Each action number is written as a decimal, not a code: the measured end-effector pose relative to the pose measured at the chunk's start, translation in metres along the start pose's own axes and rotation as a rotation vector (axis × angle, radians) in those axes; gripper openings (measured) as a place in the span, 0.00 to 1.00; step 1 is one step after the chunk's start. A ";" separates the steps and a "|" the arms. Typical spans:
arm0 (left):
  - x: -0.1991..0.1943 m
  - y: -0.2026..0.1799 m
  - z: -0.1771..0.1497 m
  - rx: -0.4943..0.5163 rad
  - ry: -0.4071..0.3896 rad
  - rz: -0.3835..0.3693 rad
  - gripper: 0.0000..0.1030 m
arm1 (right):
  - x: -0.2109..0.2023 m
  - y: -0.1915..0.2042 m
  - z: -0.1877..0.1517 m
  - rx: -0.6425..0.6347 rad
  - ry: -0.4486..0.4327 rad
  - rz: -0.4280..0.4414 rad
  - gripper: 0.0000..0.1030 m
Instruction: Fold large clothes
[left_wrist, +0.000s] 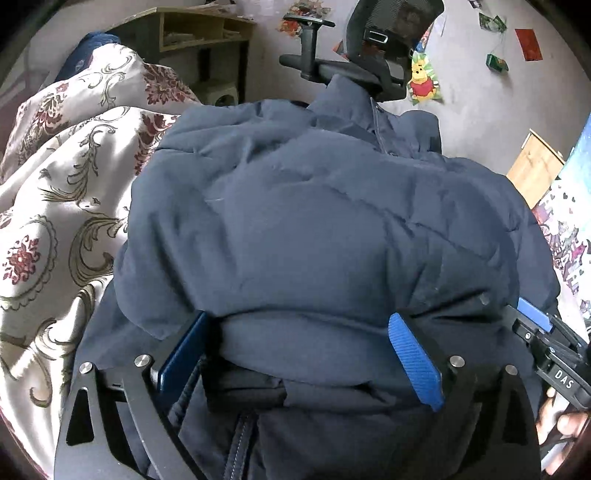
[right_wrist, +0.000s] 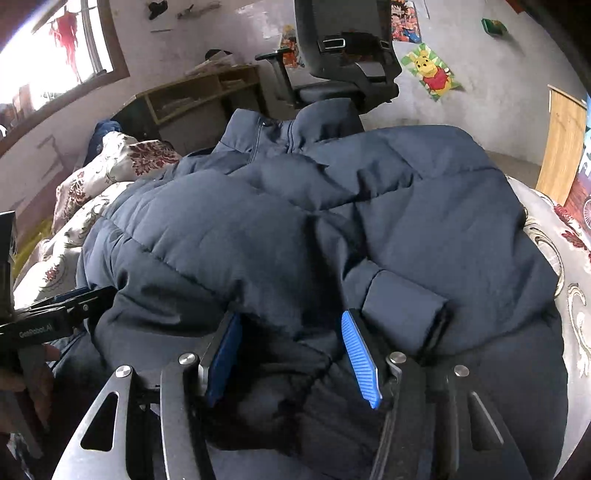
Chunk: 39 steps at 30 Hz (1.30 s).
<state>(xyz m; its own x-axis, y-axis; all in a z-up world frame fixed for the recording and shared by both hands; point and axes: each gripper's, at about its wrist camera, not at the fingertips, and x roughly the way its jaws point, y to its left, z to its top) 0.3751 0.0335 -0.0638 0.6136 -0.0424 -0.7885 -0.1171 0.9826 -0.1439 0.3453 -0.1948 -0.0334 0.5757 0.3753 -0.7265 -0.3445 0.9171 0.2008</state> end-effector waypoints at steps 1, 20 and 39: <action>0.000 0.000 0.000 0.003 -0.003 0.002 0.94 | 0.002 0.001 -0.001 -0.011 -0.002 -0.008 0.53; 0.005 0.010 -0.010 -0.042 -0.069 -0.064 0.99 | 0.012 0.017 -0.008 -0.123 -0.048 0.007 0.86; -0.004 0.024 -0.006 -0.131 0.044 -0.071 0.99 | -0.009 0.010 -0.019 -0.104 -0.034 0.007 1.00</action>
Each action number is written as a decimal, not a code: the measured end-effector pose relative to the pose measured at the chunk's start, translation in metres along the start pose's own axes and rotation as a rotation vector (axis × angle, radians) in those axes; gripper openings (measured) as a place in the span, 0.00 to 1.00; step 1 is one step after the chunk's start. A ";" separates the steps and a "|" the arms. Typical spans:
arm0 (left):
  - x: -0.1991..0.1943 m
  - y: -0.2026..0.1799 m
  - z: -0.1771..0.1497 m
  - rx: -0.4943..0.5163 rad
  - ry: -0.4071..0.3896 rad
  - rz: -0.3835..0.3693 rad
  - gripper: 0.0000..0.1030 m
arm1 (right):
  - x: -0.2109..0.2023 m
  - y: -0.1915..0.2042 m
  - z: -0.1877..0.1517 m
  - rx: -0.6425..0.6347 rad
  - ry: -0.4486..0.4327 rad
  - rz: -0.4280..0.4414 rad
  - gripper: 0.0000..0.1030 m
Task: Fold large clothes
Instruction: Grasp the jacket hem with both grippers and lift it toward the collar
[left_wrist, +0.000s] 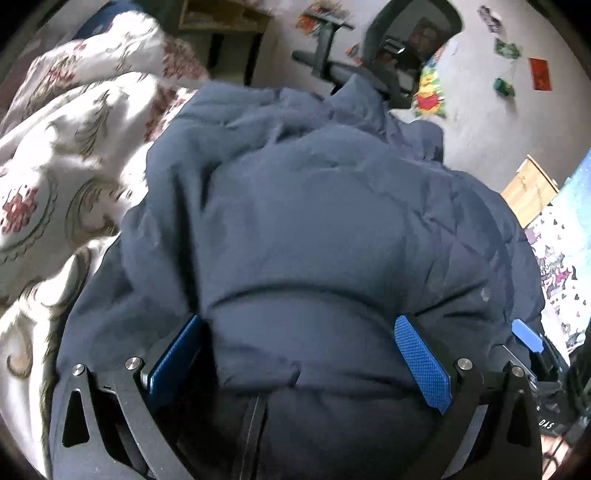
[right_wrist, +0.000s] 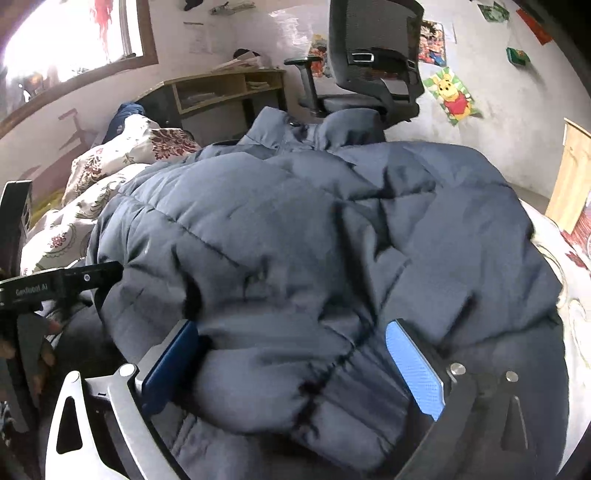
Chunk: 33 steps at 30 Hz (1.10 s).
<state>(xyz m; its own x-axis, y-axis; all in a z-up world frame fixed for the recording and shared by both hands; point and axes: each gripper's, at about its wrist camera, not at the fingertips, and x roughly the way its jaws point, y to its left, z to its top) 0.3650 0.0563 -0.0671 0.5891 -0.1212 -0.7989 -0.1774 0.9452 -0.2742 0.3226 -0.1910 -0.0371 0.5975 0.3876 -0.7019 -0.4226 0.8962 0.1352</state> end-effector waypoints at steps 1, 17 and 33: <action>-0.004 0.002 0.000 -0.032 0.028 0.009 0.99 | -0.002 -0.001 -0.001 0.009 0.004 -0.003 1.00; -0.142 -0.008 0.054 -0.018 -0.129 0.034 0.99 | -0.122 -0.021 0.040 0.188 -0.154 0.061 1.00; -0.018 -0.011 0.250 0.025 -0.155 -0.047 0.98 | 0.013 -0.099 0.246 0.300 -0.041 -0.072 1.00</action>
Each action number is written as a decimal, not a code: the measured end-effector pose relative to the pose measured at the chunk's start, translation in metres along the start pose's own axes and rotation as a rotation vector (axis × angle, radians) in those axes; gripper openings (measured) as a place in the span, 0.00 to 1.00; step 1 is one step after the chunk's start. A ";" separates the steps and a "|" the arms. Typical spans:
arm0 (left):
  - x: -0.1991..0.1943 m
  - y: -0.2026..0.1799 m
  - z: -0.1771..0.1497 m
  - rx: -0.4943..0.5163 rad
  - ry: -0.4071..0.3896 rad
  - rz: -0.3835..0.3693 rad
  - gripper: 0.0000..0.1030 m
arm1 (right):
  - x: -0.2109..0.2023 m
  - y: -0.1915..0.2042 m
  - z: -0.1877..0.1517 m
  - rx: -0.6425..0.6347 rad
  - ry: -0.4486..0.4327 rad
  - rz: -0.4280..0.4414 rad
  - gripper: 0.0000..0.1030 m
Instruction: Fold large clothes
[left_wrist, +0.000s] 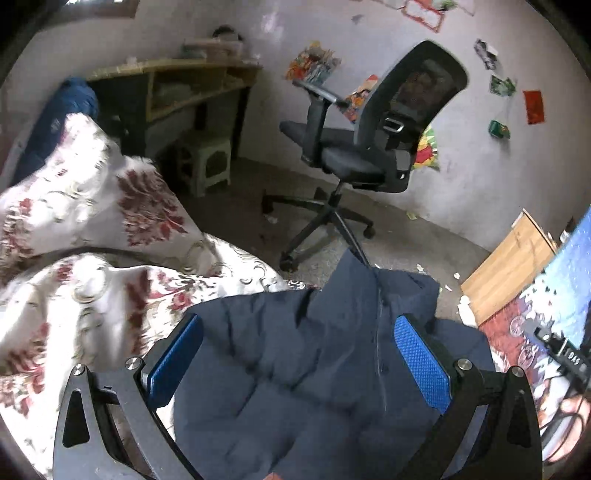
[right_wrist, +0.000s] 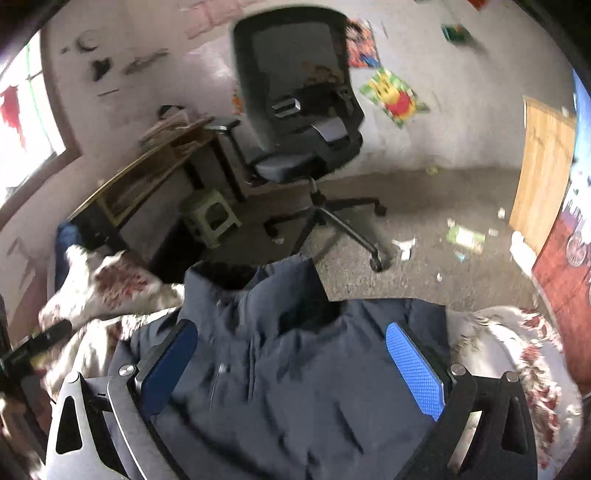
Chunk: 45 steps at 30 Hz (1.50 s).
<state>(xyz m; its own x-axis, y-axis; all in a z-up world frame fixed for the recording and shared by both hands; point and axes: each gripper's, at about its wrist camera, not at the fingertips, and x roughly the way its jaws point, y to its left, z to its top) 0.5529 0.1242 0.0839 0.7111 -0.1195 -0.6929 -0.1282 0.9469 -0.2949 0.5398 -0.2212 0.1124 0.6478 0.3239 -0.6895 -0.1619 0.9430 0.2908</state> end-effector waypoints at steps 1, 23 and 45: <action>0.012 0.000 0.006 -0.014 0.017 -0.007 0.98 | 0.017 -0.005 0.009 0.025 0.030 0.009 1.00; 0.212 -0.035 0.047 -0.098 0.257 -0.013 0.27 | 0.217 -0.033 0.062 0.110 0.328 0.040 0.48; 0.021 0.011 -0.010 -0.036 0.026 -0.613 0.04 | 0.002 -0.029 -0.007 -0.003 -0.040 0.459 0.09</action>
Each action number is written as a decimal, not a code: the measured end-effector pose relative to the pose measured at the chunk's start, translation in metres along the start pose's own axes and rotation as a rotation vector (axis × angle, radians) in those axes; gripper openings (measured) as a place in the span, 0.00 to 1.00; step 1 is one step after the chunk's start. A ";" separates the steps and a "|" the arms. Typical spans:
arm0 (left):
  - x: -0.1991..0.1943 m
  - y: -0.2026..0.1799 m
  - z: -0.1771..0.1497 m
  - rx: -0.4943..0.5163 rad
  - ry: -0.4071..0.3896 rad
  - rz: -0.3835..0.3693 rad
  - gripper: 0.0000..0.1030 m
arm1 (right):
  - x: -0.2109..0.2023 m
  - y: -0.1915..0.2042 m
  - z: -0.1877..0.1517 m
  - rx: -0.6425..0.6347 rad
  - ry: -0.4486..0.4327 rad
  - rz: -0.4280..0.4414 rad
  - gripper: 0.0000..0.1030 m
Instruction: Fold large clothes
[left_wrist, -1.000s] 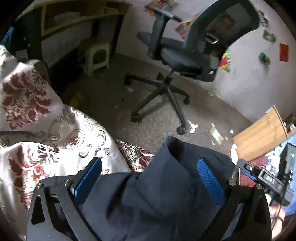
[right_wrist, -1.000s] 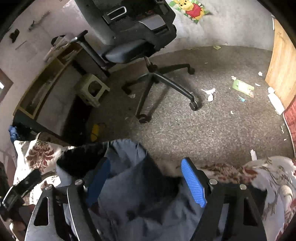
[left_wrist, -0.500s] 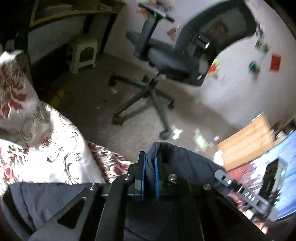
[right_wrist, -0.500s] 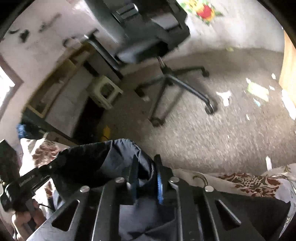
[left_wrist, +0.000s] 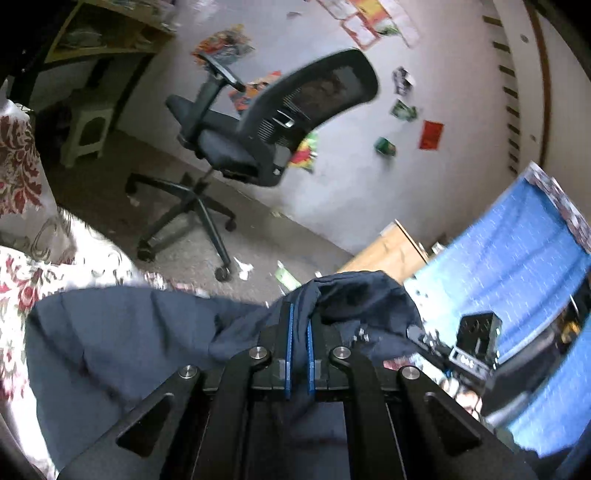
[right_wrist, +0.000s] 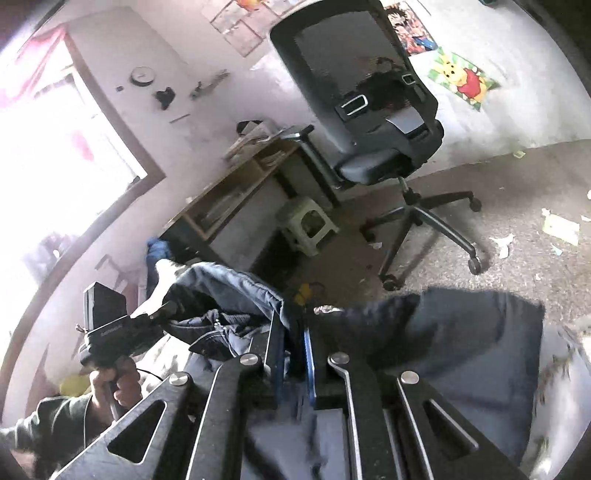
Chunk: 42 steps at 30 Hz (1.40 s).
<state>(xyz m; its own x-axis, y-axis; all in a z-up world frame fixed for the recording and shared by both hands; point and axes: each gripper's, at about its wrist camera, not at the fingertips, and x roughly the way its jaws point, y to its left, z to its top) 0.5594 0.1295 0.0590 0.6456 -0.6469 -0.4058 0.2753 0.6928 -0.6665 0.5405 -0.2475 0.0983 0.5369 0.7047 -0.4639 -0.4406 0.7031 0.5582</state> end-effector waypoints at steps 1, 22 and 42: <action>-0.004 -0.004 -0.008 0.011 0.016 -0.004 0.04 | -0.007 0.004 -0.007 -0.011 -0.002 0.001 0.09; 0.038 0.000 -0.103 0.099 0.225 0.210 0.03 | -0.003 0.006 -0.100 -0.147 0.147 -0.184 0.16; -0.001 -0.046 -0.108 0.347 0.133 0.125 0.15 | 0.051 0.014 -0.092 -0.219 0.369 -0.171 0.19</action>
<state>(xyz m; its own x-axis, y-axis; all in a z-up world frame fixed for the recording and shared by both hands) 0.4690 0.0639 0.0226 0.5979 -0.5704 -0.5632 0.4391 0.8209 -0.3651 0.4962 -0.1932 0.0192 0.3405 0.5361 -0.7724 -0.5311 0.7876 0.3125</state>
